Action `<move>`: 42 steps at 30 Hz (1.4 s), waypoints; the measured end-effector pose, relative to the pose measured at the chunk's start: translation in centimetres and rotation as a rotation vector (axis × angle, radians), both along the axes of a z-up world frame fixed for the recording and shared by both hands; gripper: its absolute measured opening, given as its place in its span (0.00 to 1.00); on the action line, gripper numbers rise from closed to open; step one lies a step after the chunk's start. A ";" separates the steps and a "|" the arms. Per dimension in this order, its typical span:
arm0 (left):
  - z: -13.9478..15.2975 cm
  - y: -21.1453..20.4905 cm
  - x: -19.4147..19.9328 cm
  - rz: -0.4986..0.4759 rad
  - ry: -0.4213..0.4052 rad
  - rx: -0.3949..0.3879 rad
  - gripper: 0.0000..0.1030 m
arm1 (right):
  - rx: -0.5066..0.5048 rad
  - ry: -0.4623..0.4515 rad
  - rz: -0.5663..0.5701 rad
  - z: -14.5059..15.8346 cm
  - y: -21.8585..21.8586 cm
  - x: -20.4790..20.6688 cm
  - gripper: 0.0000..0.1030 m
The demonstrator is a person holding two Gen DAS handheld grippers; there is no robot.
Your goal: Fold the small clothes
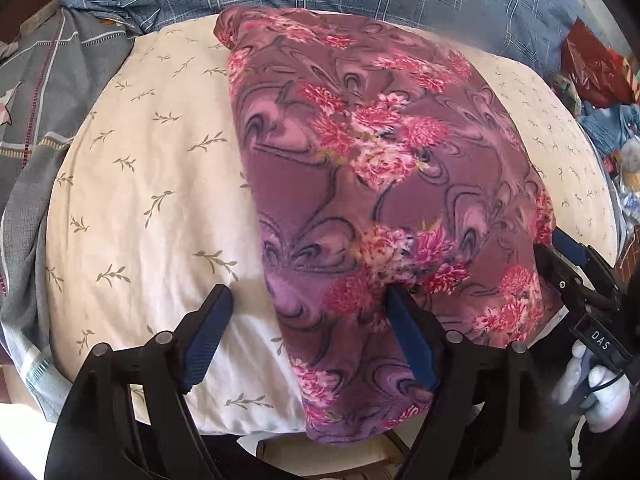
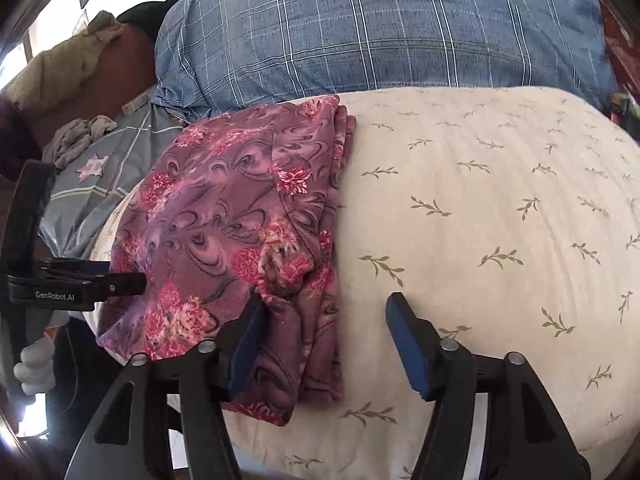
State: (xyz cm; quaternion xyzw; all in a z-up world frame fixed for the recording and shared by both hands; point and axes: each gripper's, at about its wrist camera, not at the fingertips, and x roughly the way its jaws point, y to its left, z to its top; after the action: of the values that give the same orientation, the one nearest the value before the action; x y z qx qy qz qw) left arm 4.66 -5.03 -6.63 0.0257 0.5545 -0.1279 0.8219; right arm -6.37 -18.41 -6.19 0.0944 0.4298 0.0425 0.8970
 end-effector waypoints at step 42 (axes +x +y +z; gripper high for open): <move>1.7 2.8 16.4 0.182 0.030 -0.142 0.81 | 0.207 0.049 -0.112 1.4 -3.6 17.1 0.11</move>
State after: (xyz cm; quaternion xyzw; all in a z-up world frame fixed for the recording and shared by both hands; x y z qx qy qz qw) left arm 21.09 -2.25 -4.94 -0.0849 0.5563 -0.0922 0.8215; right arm 10.75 -22.05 -4.81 0.2114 0.4388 0.0342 0.8727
